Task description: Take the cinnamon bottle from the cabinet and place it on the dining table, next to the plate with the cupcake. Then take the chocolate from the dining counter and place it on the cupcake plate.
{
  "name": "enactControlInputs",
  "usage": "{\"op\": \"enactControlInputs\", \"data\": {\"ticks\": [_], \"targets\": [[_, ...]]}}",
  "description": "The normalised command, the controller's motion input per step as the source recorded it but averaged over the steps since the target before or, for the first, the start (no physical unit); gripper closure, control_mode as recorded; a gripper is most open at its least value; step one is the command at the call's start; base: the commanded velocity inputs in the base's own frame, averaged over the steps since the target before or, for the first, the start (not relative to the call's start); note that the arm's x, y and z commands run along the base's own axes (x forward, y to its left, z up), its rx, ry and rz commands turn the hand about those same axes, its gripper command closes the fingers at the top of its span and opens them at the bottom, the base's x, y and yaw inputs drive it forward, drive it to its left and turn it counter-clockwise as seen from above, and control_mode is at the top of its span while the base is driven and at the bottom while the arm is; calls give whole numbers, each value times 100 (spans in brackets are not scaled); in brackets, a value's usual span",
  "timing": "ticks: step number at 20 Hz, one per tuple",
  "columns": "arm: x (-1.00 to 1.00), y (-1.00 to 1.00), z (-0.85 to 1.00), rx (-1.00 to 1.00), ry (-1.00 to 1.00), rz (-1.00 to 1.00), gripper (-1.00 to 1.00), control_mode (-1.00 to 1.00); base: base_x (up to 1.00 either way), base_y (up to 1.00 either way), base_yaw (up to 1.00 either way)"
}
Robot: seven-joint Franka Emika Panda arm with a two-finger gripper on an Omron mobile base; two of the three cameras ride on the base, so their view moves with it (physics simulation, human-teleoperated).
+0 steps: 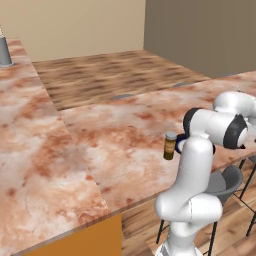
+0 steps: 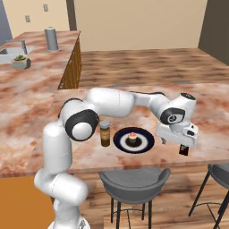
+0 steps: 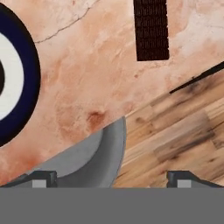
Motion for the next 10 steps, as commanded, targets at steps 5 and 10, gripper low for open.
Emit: {"op": "enactControlInputs", "data": {"ticks": [5, 10], "targets": [[35, -8, -30, 0, -3, 0, -100, -100, 0, 0, 0], [34, -10, -46, 0, -1, 0, -100, -100, 0, 0, 0]]}}
